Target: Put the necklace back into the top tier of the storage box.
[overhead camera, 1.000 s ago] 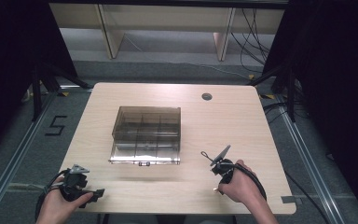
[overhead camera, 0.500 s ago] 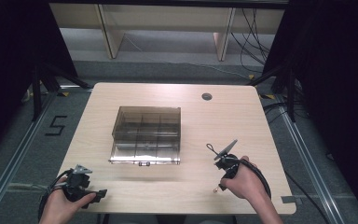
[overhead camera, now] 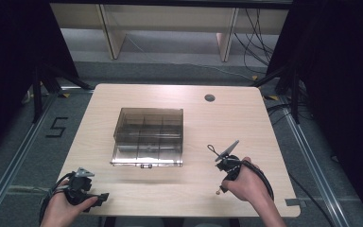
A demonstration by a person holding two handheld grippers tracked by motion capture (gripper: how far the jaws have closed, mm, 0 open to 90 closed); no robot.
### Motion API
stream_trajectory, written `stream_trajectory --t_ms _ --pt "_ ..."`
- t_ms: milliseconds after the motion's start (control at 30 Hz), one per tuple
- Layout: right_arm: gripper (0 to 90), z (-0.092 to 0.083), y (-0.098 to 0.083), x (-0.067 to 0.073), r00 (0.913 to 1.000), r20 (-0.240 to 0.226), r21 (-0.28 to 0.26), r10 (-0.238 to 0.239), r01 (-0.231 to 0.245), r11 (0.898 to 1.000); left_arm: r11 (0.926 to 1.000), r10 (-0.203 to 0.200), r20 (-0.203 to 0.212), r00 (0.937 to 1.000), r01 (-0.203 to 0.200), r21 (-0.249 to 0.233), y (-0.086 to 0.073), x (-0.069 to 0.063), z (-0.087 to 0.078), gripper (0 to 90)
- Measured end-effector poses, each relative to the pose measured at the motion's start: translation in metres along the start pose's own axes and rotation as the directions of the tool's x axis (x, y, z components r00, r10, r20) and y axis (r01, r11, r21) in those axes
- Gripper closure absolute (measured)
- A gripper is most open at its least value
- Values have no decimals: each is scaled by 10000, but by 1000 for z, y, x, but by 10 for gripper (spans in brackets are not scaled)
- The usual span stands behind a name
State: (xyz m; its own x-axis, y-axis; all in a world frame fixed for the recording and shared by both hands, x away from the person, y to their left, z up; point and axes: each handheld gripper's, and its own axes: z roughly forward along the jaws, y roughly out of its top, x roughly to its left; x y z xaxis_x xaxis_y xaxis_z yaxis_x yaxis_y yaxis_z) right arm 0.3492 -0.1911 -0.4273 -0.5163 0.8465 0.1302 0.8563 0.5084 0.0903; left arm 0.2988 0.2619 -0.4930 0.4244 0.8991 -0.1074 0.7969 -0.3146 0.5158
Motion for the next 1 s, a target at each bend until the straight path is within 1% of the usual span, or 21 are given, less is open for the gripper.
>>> stream_trajectory --t_ms 67,167,200,233,267,300,333,367,400,467,500,567,667,700,733,767,800,833,867,967,1000 --pt "882 -1 0 0 10000 -8 -57 9 -9 10000 9998 108 30 9999 -108 192 1 0 -1 224" --pt "883 -1 2 -1 9999 -48 -145 -136 135 9998 9999 155 125 9998 -156 68 0 0 -1 224" --pt "882 -2 2 1 10000 -39 -130 43 -44 9999 9998 208 106 9997 -208 46 0 0 -2 224" --pt "883 -1 2 1 10000 -20 -134 -7 7 9999 9998 217 128 9997 -217 -22 0 0 -2 224" --pt "882 -2 3 0 9999 -46 -92 -147 147 9999 9995 309 122 9994 -309 29 1 1 -3 224" --pt "883 -1 3 -1 9989 -46 -284 -458 456 9986 9996 289 104 9995 -290 22 1 1 -4 224" --pt "882 -1 3 -1 9992 -61 -269 -404 402 9988 9999 98 98 9999 -97 -85 0 1 -3 224" --pt "882 -1 3 -1 9994 -49 -275 -332 330 9991 9996 271 18 9996 -271 -77 1 2 -3 224" --pt "883 -2 3 0 9998 -30 -225 -217 216 9995 9996 285 78 9996 -285 29 1 3 -4 224" --pt "882 -2 3 0 9999 -76 -248 -73 71 9997 9999 130 72 9999 -129 -61 0 1 -3 224" --pt "882 -3 3 0 9999 -92 -262 -61 59 9996 9997 193 99 9998 -194 111 0 1 -4 224" --pt "882 -5 3 0 10000 -19 -160 9 -9 9999 9995 306 115 9995 -307 44 0 1 -4 224" --pt "882 -7 4 -3 10000 -23 -256 -2 1 9997 10000 70 88 9999 -69 -65 0 1 -3 224" --pt "882 -9 4 -2 9995 66 -35 295 -294 9996 9998 208 77 9998 -208 -59 1 2 -3 224" --pt "882 -10 4 -2 9996 44 -82 295 -294 9995 9998 205 60 9998 -204 -27 1 2 -3 224" --pt "882 -11 4 -5 10000 36 -291 -27 28 9996 9996 273 67 9996 -273 13 1 2 -4 224" --pt "883 -13 3 -4 9999 17 -267 123 -123 9996 9997 250 65 9997 -250 -51 1 2 -4 224" --pt "882 -13 4 -11 9971 34 -484 -760 761 9959 9997 217 62 9997 -217 -84 1 2 -4 224" --pt "882 -15 3 -5 9998 -11 -306 192 -193 9993 9998 189 57 9998 -188 -100 2 1 -5 224" --pt "882 -19 2 -4 9996 33 -455 266 -264 9986 9997 231 10 9997 -231 -26 2 2 -4 224" --pt "882 -19 3 -4 9999 19 -551 140 -139 9984 9997 236 -9 9997 -236 -23 2 1 -3 224"
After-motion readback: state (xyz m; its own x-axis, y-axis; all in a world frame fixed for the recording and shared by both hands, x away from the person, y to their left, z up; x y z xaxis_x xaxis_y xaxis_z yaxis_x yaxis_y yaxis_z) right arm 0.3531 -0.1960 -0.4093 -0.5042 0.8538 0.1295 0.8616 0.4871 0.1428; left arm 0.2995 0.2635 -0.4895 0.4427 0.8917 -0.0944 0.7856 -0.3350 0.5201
